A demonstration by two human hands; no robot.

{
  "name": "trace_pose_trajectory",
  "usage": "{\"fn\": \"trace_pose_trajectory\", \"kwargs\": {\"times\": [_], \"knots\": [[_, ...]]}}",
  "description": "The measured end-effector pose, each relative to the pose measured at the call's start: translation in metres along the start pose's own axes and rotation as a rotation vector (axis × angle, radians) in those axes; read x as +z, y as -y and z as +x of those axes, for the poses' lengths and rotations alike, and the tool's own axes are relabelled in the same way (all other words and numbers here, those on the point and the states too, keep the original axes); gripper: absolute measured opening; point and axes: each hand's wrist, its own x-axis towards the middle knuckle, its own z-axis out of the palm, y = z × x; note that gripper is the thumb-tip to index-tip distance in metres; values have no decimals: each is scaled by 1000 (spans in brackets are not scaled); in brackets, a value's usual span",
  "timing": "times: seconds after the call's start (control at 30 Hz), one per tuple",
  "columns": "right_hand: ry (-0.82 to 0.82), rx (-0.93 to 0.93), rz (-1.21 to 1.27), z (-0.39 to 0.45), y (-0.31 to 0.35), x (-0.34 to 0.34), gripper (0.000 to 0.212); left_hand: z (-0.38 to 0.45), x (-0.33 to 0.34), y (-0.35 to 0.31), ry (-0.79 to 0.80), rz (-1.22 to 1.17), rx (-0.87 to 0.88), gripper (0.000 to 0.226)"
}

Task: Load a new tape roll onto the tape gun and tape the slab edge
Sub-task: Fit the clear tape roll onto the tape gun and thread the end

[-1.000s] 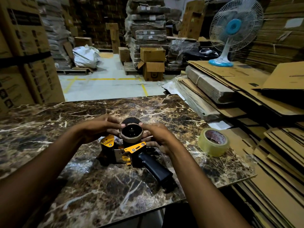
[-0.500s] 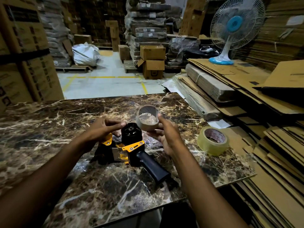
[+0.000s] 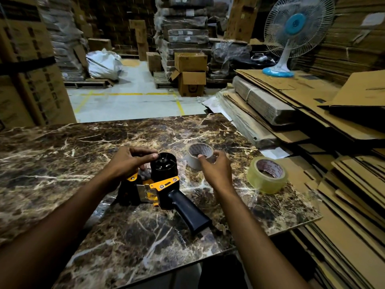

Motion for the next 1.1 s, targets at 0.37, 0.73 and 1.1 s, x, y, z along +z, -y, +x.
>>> {"fn": "trace_pose_trajectory", "kwargs": {"times": [0.37,0.73,1.1], "knots": [[105,-393,-249,-37,-14,-65,54,16,14,4,57,-32,41,15],[-95,-616,-616,-19,-31,-124,44,7,45,-11,32,156,185,39],[388,-374,-462,37,-52,-214,67,3,49,-12,54,226,246,34]]}}
